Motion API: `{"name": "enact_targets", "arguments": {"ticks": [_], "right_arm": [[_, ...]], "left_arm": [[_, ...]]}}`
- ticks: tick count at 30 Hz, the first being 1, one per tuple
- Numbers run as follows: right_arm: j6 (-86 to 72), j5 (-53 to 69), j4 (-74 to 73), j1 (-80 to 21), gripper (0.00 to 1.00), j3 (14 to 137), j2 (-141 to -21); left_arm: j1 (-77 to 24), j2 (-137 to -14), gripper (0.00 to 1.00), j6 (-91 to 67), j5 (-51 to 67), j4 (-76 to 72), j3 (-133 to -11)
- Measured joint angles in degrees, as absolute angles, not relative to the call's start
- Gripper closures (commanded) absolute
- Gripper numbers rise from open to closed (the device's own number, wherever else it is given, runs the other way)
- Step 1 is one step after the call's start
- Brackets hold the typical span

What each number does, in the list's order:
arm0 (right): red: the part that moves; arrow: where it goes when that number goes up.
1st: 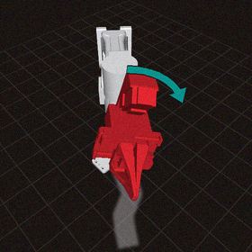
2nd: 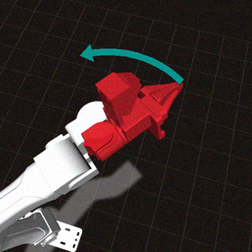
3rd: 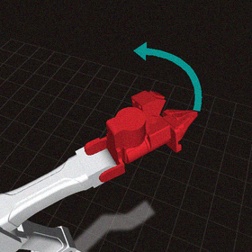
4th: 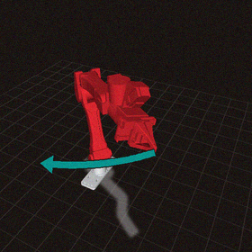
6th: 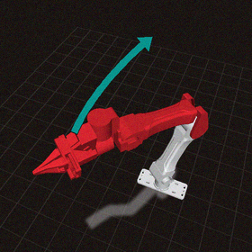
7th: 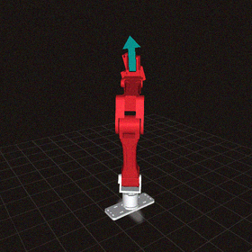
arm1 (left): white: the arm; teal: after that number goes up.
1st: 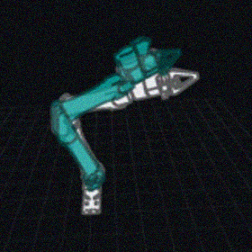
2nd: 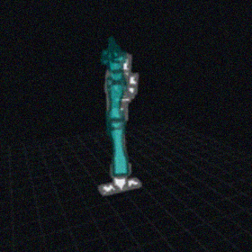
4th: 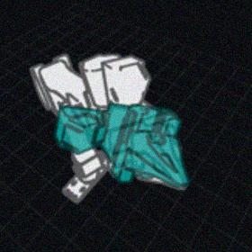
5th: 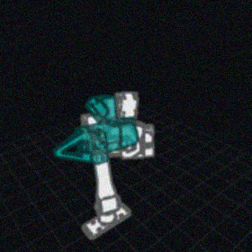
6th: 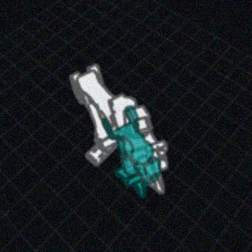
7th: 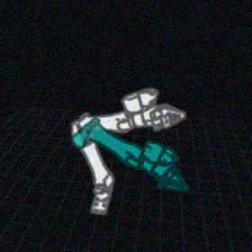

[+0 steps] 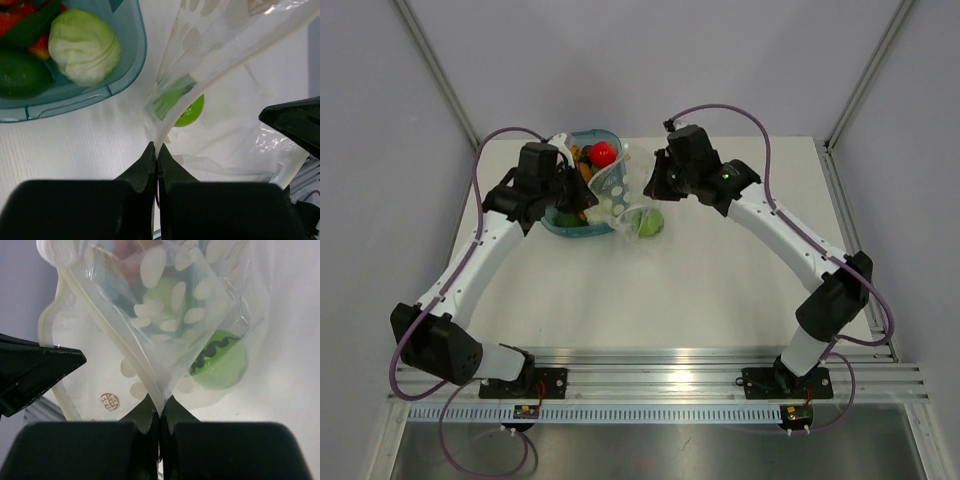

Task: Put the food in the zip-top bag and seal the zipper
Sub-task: Adjust the zipper food storage bag at the center of the board.

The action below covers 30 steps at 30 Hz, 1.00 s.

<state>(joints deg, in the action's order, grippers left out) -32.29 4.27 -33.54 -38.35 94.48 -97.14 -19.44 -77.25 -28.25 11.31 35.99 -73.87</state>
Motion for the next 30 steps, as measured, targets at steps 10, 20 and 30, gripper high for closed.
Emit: {"name": "enact_targets", "arguments": {"ticks": [10,20,30], "right_arm": [[-23.6,-12.9,-46.0,-38.2,0.83,103.2,-95.4],[-24.1,-14.1,-48.6,-38.1,0.54,93.4,-100.1],[-26.0,-13.9,-44.0,-38.1,0.52,92.0,-97.3]], "left_arm": [[-20.7,-82.8,1.0,-27.5,14.0,33.3,-82.0],[-25.3,-94.6,1.0,-27.4,16.8,33.5,-79.2],[-25.2,-94.4,1.0,-26.4,17.7,33.6,-80.4]]}}
